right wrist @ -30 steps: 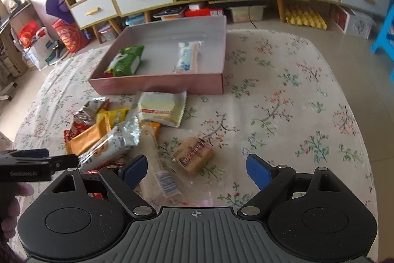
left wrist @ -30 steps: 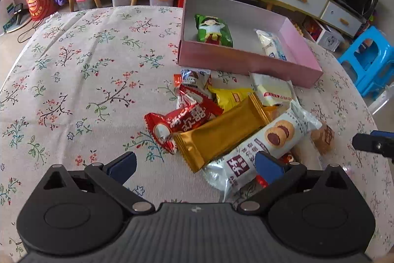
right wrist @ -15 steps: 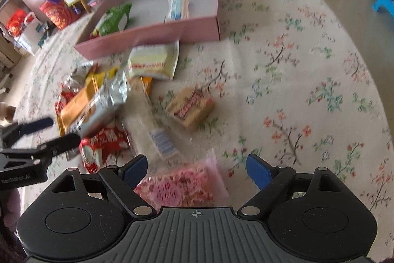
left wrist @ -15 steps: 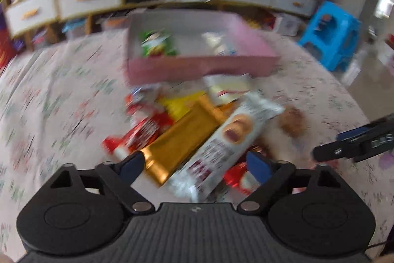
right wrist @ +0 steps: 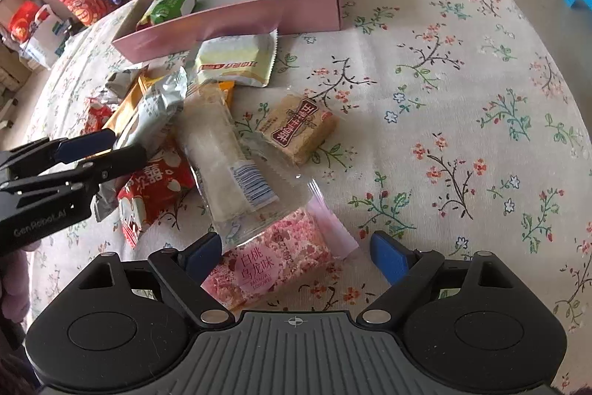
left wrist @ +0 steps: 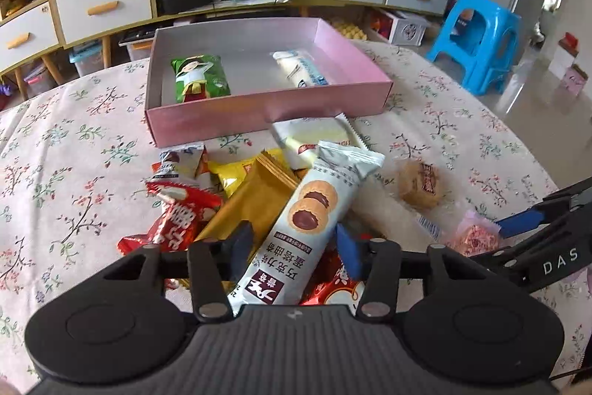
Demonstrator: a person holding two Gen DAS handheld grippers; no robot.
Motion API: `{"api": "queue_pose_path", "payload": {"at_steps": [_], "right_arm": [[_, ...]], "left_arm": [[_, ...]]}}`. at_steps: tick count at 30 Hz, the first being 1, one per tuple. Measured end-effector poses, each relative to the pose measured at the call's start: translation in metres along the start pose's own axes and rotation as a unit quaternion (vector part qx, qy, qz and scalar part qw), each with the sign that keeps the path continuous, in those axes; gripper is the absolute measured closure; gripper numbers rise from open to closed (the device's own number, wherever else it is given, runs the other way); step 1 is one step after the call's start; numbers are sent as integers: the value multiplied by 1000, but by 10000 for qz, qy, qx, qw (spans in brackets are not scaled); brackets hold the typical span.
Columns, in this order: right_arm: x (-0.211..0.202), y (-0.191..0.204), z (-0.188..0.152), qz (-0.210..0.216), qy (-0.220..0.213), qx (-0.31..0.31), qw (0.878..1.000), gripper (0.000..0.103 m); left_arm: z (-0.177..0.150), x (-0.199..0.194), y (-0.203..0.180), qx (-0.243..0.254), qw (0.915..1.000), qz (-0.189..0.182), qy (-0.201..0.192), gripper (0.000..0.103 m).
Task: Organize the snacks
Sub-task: 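Grasp the chocolate biscuit pack with the left gripper while the right grasps the pink candy bag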
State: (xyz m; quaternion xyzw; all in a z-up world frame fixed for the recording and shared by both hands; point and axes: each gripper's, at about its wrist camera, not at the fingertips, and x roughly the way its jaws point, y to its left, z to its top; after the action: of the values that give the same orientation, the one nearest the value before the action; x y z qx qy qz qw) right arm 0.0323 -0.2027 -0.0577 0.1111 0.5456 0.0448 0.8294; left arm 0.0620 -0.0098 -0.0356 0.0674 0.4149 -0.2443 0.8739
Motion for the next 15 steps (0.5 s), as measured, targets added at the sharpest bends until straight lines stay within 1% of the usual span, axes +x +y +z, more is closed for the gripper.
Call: {"api": "queue_pose_path", "payload": {"at_steps": [3, 6, 9, 10, 11, 12, 15], "right_arm": [[-1, 4, -2, -18, -26, -95, 10000, 15], [1, 8, -4, 71, 16, -65, 10000, 16], [-1, 13, -7, 36, -84, -213, 9997, 22], [-1, 15, -7, 28, -116, -253, 9996, 27], [-2, 16, -7, 46, -151, -296, 9994, 37], [-2, 16, -7, 98, -173, -321, 9993, 41], [-4, 18, -5, 112, -249, -363, 9990, 47]], "left_arm": [[-3, -2, 1, -32, 9998, 126, 156, 67], [-7, -6, 3, -95, 9993, 205, 287, 69], [-11, -11, 9, -248, 9986, 244, 410, 70], [-13, -12, 12, -294, 9982, 264, 450, 71], [-14, -14, 14, -332, 9978, 291, 494, 71], [-16, -15, 16, -380, 9974, 306, 539, 71], [-20, -19, 21, -495, 9960, 343, 665, 72]]}}
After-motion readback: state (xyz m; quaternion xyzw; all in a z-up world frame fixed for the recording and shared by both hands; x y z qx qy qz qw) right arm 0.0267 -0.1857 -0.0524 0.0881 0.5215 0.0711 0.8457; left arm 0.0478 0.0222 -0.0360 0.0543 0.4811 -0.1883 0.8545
